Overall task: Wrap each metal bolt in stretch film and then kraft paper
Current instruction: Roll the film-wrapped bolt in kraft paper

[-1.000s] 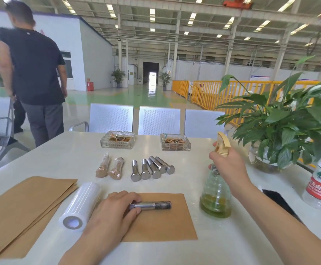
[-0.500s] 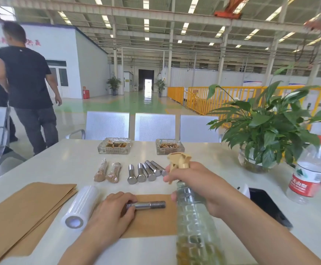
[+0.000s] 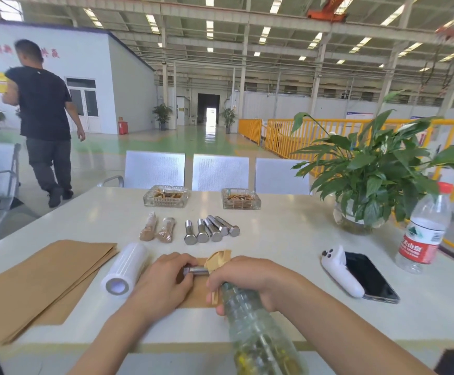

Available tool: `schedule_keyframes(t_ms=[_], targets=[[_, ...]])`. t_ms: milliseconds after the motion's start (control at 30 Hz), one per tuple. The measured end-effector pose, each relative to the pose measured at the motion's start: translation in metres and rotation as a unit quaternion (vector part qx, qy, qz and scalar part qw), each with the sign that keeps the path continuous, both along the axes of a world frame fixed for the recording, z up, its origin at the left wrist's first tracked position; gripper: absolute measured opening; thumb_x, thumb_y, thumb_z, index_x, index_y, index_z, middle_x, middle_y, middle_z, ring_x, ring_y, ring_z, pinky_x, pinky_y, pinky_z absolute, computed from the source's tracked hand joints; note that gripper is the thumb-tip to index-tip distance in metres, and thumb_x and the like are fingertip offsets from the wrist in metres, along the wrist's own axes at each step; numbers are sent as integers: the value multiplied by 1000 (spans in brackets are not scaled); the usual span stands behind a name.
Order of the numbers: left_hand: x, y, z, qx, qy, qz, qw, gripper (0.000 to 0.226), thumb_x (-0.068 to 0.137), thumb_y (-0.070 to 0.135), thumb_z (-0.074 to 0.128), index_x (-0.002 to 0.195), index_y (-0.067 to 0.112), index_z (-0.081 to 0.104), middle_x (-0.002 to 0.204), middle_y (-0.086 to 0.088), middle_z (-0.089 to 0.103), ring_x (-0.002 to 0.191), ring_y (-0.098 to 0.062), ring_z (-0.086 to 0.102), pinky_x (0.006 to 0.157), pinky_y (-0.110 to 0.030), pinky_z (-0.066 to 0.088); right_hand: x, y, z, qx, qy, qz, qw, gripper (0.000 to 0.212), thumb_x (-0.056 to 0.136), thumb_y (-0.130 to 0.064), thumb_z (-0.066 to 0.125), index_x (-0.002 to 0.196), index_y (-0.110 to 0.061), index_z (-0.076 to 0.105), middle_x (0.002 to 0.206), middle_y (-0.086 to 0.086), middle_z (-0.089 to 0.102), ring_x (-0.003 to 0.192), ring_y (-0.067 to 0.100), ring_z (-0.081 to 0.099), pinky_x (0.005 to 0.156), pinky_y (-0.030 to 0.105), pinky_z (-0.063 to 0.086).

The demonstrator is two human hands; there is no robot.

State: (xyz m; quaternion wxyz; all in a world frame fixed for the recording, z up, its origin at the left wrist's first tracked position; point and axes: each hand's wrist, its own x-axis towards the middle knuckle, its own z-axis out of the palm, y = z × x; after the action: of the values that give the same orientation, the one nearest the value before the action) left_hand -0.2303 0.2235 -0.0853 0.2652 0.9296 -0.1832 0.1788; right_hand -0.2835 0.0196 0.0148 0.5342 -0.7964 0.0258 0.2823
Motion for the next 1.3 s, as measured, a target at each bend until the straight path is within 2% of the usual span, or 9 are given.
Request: schedule_keyframes(t_ms=[133,300,433,700,833,1000,1100,1233,1300], targets=[[2,0,-2,-3,-6,4,1000,27,93,29,62,118,38,65,102,19,62,101,-10,56,84,-28,43,9,13,-4,-8,21,19,1000,7,93,-7,58,97,-3,63,61,5,67,49,14,68,47,23,56],[3,1,-3,-8,-3,-3,1000,28,92,30,61,119,37,65,102,18,61,101,-11,56,86,-30,45,14,20,-10,-2,42,27,999,6,96,-5,54,101,-3,57,78,11,65,48,14,67,49,23,57],[2,0,-3,-11,4,0,1000,35,88,28,62,121,40,64,102,20,60,102,-9,54,88,-28,45,16,20,-15,16,37,18,999,15,96,-3,54,111,-5,54,80,14,64,47,16,66,47,24,56],[0,1,-3,-2,7,8,1000,41,84,27,57,123,38,63,109,14,62,108,-13,55,94,-33,46,17,19,-17,-20,19,-8,1000,4,84,1,57,85,1,60,59,13,66,50,21,65,53,28,57],[-1,0,-4,-1,10,9,1000,40,85,26,58,123,38,63,111,14,62,109,-13,55,95,-33,46,20,16,-15,5,28,-24,999,34,88,-2,57,121,8,57,77,16,70,52,21,66,52,28,57],[-1,0,-4,0,11,15,1000,39,86,26,59,124,36,62,110,13,61,109,-15,55,94,-32,45,15,8,-12,9,-6,-45,999,46,87,-1,59,132,8,54,91,20,68,54,24,68,50,28,54],[-1,0,-3,-3,12,16,1000,38,87,26,59,123,35,63,109,13,61,109,-15,54,94,-32,45,-5,4,-18,10,-52,-64,997,42,82,-5,62,124,-1,58,91,19,66,60,26,70,53,29,54],[0,0,-3,0,13,19,1000,38,87,25,59,123,35,63,107,12,61,108,-15,54,93,-33,46,-43,10,-28,54,-112,-68,990,16,84,-7,62,97,-17,64,98,8,60,56,25,70,50,25,52],[1,-1,-4,1,16,20,1000,39,87,25,59,124,35,63,107,12,61,108,-16,54,93,-33,46,-50,15,-33,49,-137,-63,987,19,86,-6,61,87,-25,66,94,2,58,52,25,68,50,20,51]])
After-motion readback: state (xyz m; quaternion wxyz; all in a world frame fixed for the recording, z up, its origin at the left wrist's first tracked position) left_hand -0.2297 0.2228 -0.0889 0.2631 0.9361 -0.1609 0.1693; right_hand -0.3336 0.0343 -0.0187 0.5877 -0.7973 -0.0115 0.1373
